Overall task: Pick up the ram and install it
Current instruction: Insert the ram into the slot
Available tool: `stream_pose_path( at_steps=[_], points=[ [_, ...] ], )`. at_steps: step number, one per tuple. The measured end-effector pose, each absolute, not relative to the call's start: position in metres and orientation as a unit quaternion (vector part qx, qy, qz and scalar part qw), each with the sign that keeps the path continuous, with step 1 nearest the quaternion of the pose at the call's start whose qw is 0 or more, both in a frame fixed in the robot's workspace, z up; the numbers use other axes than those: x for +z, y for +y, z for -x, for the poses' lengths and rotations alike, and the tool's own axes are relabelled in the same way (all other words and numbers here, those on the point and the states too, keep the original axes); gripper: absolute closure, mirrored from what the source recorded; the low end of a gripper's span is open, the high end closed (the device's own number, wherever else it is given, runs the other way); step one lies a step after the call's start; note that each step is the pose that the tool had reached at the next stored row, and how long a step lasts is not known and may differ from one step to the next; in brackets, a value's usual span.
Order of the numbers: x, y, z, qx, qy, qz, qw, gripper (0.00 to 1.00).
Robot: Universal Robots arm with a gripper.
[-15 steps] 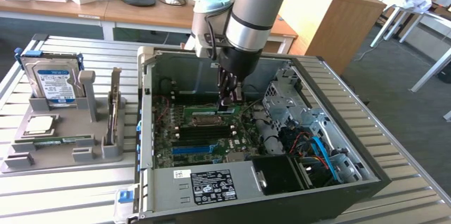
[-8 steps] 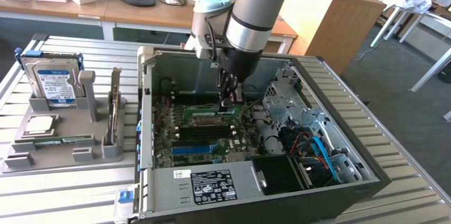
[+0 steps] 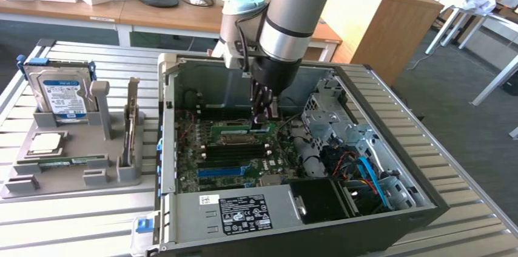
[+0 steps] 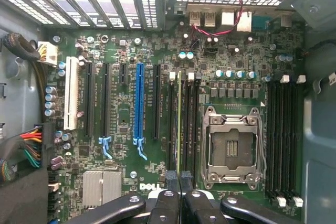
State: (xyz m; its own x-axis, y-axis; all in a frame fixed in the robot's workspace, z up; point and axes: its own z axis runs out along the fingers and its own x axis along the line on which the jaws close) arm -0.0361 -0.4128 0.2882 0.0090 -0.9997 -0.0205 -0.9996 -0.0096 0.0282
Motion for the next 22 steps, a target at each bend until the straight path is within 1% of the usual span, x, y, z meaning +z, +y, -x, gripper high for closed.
stream_pose_path(
  at_steps=[11, 22],
  points=[
    [0.285, -0.413, 0.036, -0.017, -0.704, -0.71, 0.003, 0.89],
    [0.272, -0.413, 0.036, -0.016, -0.704, -0.71, 0.002, 0.89]
  ],
)
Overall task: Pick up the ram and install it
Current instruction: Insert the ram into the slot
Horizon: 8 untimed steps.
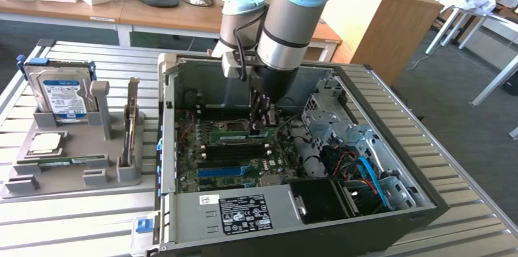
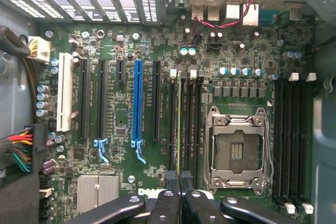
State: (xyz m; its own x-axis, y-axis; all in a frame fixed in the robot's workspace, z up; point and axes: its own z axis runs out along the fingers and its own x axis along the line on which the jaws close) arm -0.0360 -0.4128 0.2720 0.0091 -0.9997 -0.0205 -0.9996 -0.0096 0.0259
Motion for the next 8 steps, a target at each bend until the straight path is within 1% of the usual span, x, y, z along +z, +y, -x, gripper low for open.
stream_pose_path(
  at_steps=[8],
  points=[
    [0.2717, -0.415, 0.0361, -0.016, -0.703, -0.711, 0.002, 0.89]
  ],
)
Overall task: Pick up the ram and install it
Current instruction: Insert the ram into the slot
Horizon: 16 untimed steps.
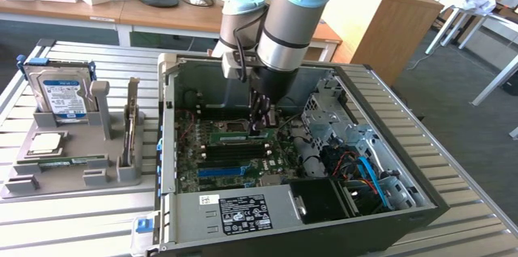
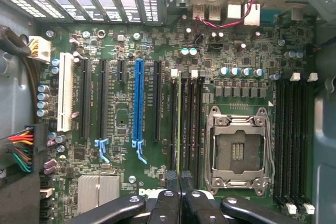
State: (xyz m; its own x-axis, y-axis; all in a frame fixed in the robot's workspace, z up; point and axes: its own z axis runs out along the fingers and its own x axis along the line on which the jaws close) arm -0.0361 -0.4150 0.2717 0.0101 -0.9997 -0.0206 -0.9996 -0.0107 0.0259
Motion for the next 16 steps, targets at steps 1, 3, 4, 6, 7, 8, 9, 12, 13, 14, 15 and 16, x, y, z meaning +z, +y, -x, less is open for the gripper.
stream_pose_path(
  at_steps=[1, 3, 4, 6, 7, 8, 9, 12, 13, 14, 15, 16],
  points=[
    [0.272, -0.416, 0.036, -0.016, -0.703, -0.711, 0.002, 0.89],
    [0.272, -0.416, 0.036, -0.016, -0.703, -0.711, 0.002, 0.89],
    [0.272, -0.416, 0.036, -0.016, -0.703, -0.711, 0.002, 0.89],
    [0.271, -0.416, 0.036, -0.016, -0.703, -0.711, 0.002, 0.89],
    [0.27, -0.416, 0.036, -0.016, -0.703, -0.711, 0.002, 0.89],
    [0.269, -0.416, 0.036, -0.016, -0.703, -0.711, 0.002, 0.89],
    [0.268, -0.416, 0.036, -0.016, -0.703, -0.711, 0.002, 0.89],
    [0.265, -0.416, 0.036, -0.016, -0.703, -0.711, 0.002, 0.89],
    [0.264, -0.416, 0.036, -0.016, -0.703, -0.711, 0.002, 0.89],
    [0.263, -0.416, 0.036, -0.016, -0.703, -0.711, 0.002, 0.89],
    [0.262, -0.416, 0.036, -0.016, -0.703, -0.711, 0.002, 0.89],
    [0.261, -0.416, 0.036, -0.016, -0.703, -0.711, 0.002, 0.89]
  ],
)
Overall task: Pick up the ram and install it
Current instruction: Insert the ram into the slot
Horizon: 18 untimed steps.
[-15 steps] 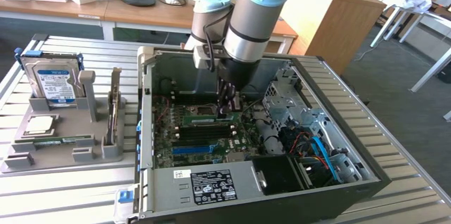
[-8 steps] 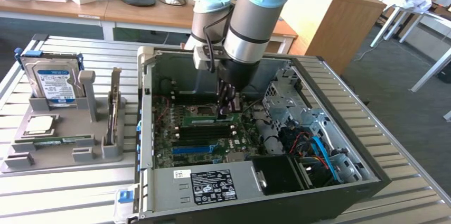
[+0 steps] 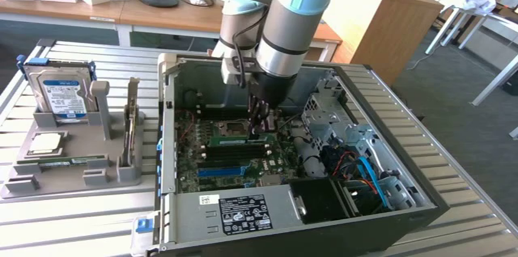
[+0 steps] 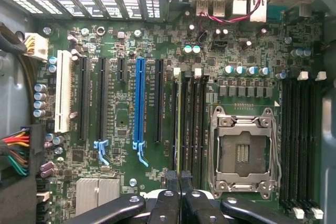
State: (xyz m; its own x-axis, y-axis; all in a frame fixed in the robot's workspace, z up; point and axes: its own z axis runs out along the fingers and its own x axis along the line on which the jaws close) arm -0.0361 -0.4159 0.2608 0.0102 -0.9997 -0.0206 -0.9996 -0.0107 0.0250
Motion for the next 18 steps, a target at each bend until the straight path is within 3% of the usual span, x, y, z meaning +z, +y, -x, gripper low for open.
stream_pose_path(
  at_steps=[18],
  points=[
    [0.245, -0.416, 0.036, -0.016, -0.703, -0.711, 0.001, 0.89]
  ],
)
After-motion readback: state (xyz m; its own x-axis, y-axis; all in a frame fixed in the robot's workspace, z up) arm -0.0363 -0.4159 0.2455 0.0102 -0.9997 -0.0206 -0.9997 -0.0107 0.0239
